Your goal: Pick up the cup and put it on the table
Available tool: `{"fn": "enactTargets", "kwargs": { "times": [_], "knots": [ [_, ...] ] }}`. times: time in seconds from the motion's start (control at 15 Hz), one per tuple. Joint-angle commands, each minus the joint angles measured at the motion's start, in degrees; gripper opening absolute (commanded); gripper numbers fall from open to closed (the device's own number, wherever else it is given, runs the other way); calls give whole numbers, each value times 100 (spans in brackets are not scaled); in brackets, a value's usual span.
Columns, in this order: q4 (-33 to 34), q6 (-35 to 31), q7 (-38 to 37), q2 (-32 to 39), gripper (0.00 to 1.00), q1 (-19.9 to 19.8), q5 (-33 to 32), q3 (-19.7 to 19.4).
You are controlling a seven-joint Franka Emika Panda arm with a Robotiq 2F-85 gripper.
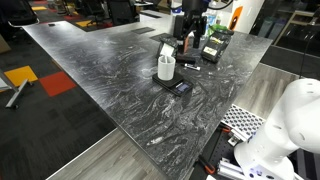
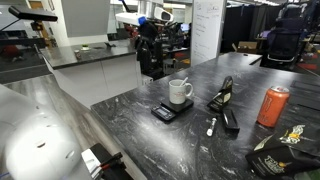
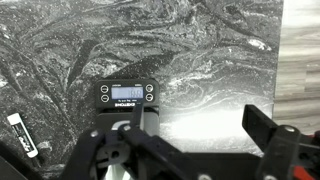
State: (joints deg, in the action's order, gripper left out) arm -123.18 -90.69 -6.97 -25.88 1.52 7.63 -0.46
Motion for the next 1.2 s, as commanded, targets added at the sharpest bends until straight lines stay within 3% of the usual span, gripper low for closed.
{"fn": "enactTargets", "kwargs": {
  "times": [0.0, 0.33, 0.53, 1.13],
  "knots": [
    [508, -185, -404, 666, 100, -168, 120, 60],
    [790, -602, -995, 1036, 100, -308, -169, 59],
    [804, -938, -1211, 985, 100, -384, 39, -50],
    [725, -782, -1130, 930, 100, -332, -68, 39]
  ]
}}
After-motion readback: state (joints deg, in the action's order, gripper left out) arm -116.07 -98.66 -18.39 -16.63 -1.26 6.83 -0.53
